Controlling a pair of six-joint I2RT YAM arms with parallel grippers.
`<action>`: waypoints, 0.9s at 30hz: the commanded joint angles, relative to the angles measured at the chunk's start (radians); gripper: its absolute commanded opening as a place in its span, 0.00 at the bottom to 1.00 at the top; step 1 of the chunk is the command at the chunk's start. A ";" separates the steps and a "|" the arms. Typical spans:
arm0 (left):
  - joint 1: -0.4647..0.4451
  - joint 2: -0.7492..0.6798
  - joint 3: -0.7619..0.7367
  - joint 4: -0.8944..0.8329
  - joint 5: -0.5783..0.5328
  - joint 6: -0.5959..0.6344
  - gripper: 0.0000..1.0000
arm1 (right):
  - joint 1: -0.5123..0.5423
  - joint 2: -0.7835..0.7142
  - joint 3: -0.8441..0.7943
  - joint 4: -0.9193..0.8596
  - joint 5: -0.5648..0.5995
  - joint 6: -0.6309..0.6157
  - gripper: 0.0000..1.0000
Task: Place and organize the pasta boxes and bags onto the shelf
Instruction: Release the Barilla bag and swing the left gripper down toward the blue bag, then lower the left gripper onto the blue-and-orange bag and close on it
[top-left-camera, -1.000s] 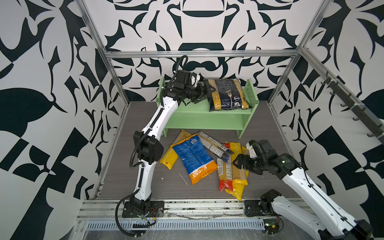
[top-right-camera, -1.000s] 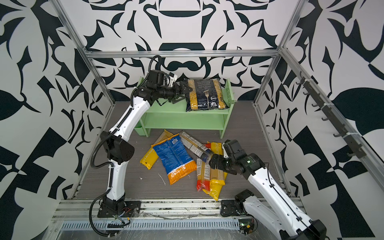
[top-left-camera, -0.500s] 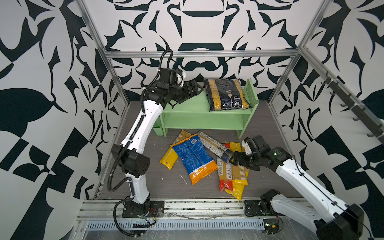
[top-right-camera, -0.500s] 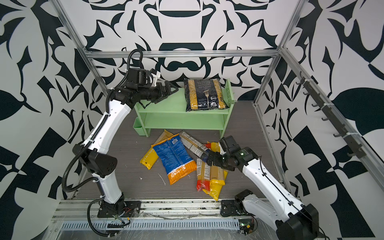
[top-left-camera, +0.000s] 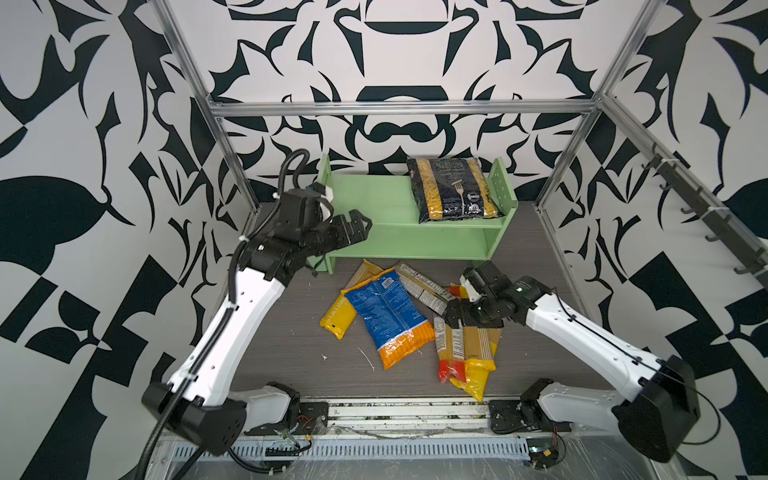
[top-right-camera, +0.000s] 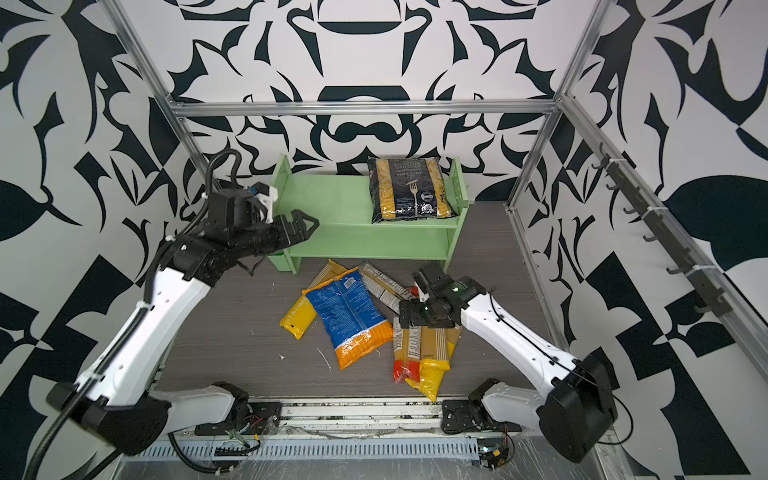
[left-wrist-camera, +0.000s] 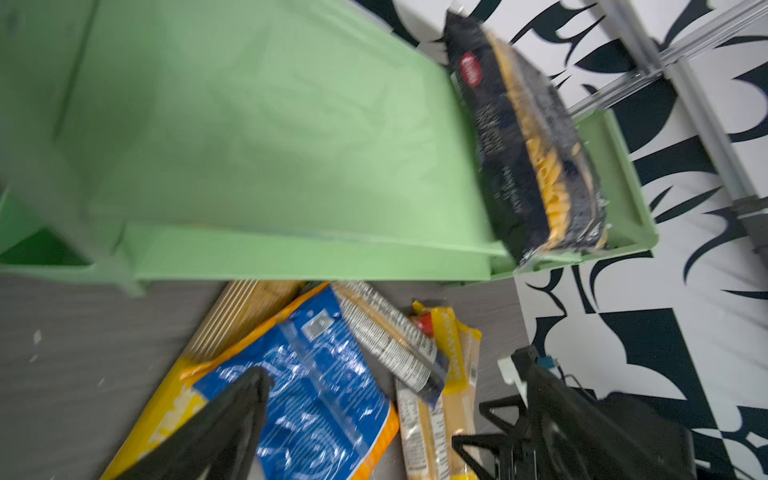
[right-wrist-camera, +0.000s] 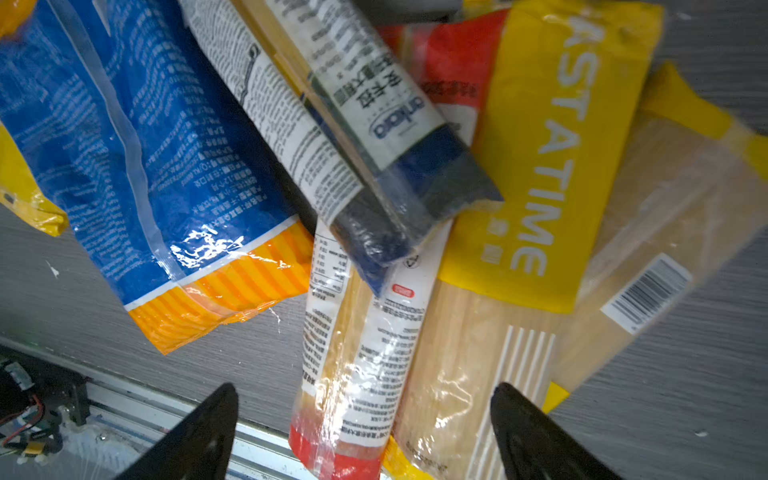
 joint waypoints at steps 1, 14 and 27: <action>-0.007 -0.121 -0.158 -0.004 -0.088 -0.116 0.99 | 0.044 0.054 0.063 0.053 -0.022 -0.024 0.96; -0.084 -0.366 -0.480 0.009 -0.201 -0.326 0.99 | 0.130 0.244 0.207 0.082 -0.052 -0.048 0.94; -0.221 -0.370 -0.692 0.131 -0.243 -0.473 0.99 | 0.143 0.287 0.249 0.054 -0.061 -0.032 0.93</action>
